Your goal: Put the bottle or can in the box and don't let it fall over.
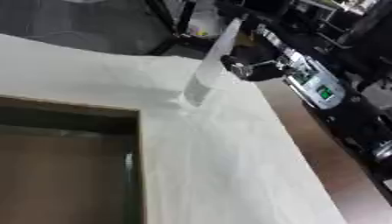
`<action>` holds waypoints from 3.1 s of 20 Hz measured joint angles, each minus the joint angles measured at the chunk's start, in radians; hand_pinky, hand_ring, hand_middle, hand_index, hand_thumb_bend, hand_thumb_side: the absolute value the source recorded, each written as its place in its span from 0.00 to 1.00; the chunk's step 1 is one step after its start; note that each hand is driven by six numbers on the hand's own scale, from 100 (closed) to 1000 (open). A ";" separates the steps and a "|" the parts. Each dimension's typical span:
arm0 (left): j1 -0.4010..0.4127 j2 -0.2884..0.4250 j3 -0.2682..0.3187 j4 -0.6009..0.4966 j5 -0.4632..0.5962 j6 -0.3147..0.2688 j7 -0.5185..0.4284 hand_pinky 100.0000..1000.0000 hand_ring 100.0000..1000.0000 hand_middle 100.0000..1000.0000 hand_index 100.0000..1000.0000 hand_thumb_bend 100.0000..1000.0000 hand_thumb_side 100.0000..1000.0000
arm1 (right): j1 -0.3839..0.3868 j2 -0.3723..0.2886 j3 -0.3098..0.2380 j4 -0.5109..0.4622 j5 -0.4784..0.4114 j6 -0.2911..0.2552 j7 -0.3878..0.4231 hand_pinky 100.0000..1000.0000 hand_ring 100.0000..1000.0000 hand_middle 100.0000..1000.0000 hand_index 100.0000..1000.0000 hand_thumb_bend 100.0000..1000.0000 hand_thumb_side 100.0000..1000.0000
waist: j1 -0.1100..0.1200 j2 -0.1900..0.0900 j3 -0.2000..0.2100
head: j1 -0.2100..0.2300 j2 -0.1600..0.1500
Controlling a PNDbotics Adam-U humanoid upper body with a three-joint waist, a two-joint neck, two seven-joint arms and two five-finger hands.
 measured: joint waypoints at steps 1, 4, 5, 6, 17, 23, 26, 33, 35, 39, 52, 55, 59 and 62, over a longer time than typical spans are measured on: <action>0.000 0.000 0.000 0.000 0.000 0.000 0.000 0.59 0.28 0.74 0.83 0.05 0.86 | 0.000 0.001 0.000 0.000 0.003 0.001 -0.005 0.97 1.00 1.00 1.00 0.11 0.00 | 0.000 0.000 0.000 | 0.000 0.000; 0.000 0.000 0.000 0.000 0.000 -0.001 -0.001 0.59 0.28 0.74 0.83 0.05 0.86 | -0.001 0.007 0.001 0.000 -0.001 0.006 -0.025 0.96 1.00 1.00 0.97 0.09 0.00 | 0.000 0.000 0.000 | -0.002 0.000; 0.000 0.000 0.000 0.000 0.000 -0.001 -0.001 0.59 0.28 0.74 0.83 0.05 0.86 | -0.001 0.008 0.001 0.000 -0.009 0.008 -0.032 0.95 1.00 1.00 0.96 0.09 0.00 | 0.000 0.000 0.000 | -0.002 0.000; 0.000 0.000 0.000 0.000 0.000 -0.001 -0.001 0.59 0.28 0.74 0.83 0.05 0.86 | -0.001 0.008 0.003 0.000 -0.019 0.012 -0.039 0.95 1.00 0.99 0.95 0.08 0.00 | 0.000 0.000 0.000 | -0.003 0.000; 0.000 -0.002 0.000 -0.003 0.000 0.005 -0.009 0.59 0.29 0.74 0.83 0.05 0.86 | -0.010 0.008 0.007 -0.006 -0.113 0.046 -0.087 0.93 0.96 0.82 0.82 0.07 0.00 | 0.000 0.000 0.001 | -0.011 -0.004; 0.000 -0.007 0.000 -0.005 0.000 0.007 -0.011 0.59 0.28 0.74 0.83 0.05 0.87 | -0.011 0.008 0.007 -0.006 -0.132 0.052 -0.094 0.92 0.89 0.75 0.76 0.09 0.00 | 0.000 0.001 0.001 | -0.014 -0.004; 0.000 -0.008 0.000 -0.005 0.000 0.007 -0.011 0.59 0.28 0.74 0.83 0.05 0.87 | -0.011 0.008 0.007 -0.007 -0.132 0.053 -0.091 0.91 0.82 0.69 0.71 0.12 0.00 | -0.002 0.001 0.001 | -0.014 -0.004; 0.000 -0.008 0.002 -0.006 0.000 0.007 -0.011 0.59 0.28 0.74 0.83 0.05 0.87 | -0.011 0.008 0.012 -0.007 -0.105 0.050 -0.062 0.89 0.70 0.57 0.64 0.16 0.00 | -0.003 0.001 0.001 | -0.016 -0.004; 0.000 -0.008 0.003 -0.006 0.000 0.007 -0.011 0.59 0.28 0.74 0.83 0.06 0.87 | -0.011 0.008 0.012 -0.006 -0.099 0.052 -0.058 0.89 0.68 0.55 0.62 0.17 0.00 | -0.003 0.001 0.000 | -0.018 -0.004; 0.000 -0.008 0.005 -0.006 0.000 0.007 -0.011 0.59 0.28 0.74 0.83 0.06 0.87 | -0.011 0.008 0.013 -0.006 -0.096 0.054 -0.056 0.87 0.61 0.50 0.55 0.17 0.00 | -0.003 0.001 -0.001 | -0.018 -0.004; 0.000 -0.008 0.005 -0.006 0.000 0.013 -0.015 0.59 0.28 0.74 0.83 0.06 0.87 | -0.014 0.016 0.019 -0.007 -0.170 0.060 -0.056 0.62 0.28 0.20 0.19 0.27 0.00 | -0.006 -0.010 -0.007 | -0.019 0.001; 0.000 -0.008 0.005 -0.006 0.000 0.016 -0.015 0.59 0.28 0.74 0.83 0.06 0.87 | -0.014 0.017 0.025 -0.009 -0.200 0.066 -0.051 0.58 0.24 0.17 0.15 0.28 0.00 | -0.008 -0.014 -0.008 | -0.020 0.002; 0.001 -0.008 0.005 -0.005 0.000 0.020 -0.016 0.59 0.28 0.74 0.83 0.06 0.86 | -0.014 0.017 0.031 -0.012 -0.227 0.086 -0.042 0.54 0.20 0.14 0.11 0.27 0.00 | -0.010 -0.027 -0.012 | -0.019 0.010; 0.006 -0.008 0.008 -0.004 0.001 0.023 -0.014 0.59 0.28 0.74 0.83 0.06 0.86 | -0.020 0.017 0.031 -0.012 -0.241 0.116 -0.057 0.52 0.18 0.11 0.09 0.27 0.00 | -0.009 -0.038 -0.022 | -0.019 0.022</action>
